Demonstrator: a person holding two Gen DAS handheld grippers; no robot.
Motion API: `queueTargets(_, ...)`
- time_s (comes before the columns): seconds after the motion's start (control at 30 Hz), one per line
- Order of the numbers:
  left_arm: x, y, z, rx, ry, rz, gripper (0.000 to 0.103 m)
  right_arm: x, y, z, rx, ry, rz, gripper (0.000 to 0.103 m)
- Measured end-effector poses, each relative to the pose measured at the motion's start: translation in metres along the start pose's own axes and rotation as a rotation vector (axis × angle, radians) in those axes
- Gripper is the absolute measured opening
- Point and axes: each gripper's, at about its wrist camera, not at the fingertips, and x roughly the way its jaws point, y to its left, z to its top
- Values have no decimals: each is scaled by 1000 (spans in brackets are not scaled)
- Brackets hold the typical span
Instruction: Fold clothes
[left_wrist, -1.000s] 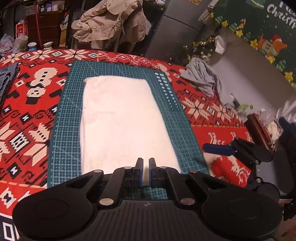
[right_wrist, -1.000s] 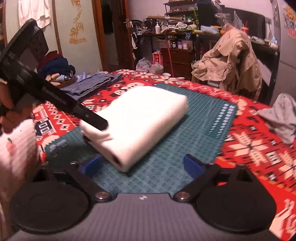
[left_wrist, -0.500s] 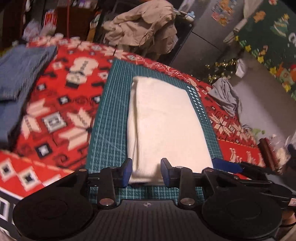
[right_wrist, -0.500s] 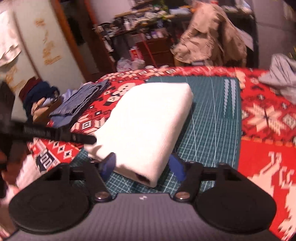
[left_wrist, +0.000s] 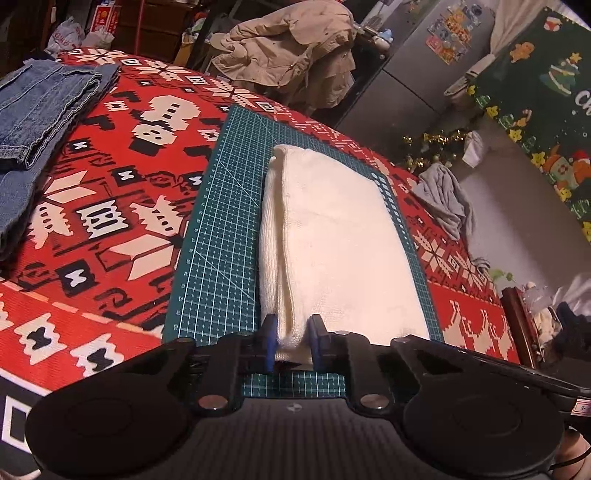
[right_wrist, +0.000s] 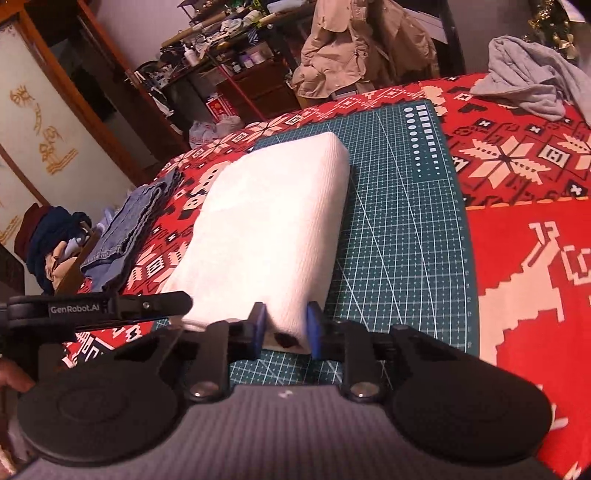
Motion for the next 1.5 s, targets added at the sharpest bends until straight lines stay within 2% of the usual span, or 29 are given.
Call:
queueTargets(0.2,-18,0,-18,-10,61,-24,15,-21,6,-15,24,42,-11,22)
queueTargets(0.47,-33,-1,-40,-1,121,-46,15,-56,10,-55,56,87,3,22)
queueTargets(0.57,-37,-2,-38,-17,140,-55,14,-68,5,-61,91,87,16,30)
queueTargets(0.7,-44,-7,-24,7,98,-37,15,-75,-5,-51,118,49,25,38)
queueTargets(0.77,-43,-8,-15,13,84,-39,23,-79,-9,-46,132,30,29,42)
queueTargets(0.8,-41,-8,-9,13,74,-42,24,-81,-12,-44,139,21,31,48)
queueTargets(0.87,-33,-10,1,13,62,-47,25,-81,-15,-36,149,2,29,52)
queueTargets(1.13,14,-12,40,-2,64,-32,26,-50,-32,11,185,-42,-27,52)
queueTargets(1.5,53,11,68,-112,119,-129,27,21,-53,54,281,-22,-30,52)
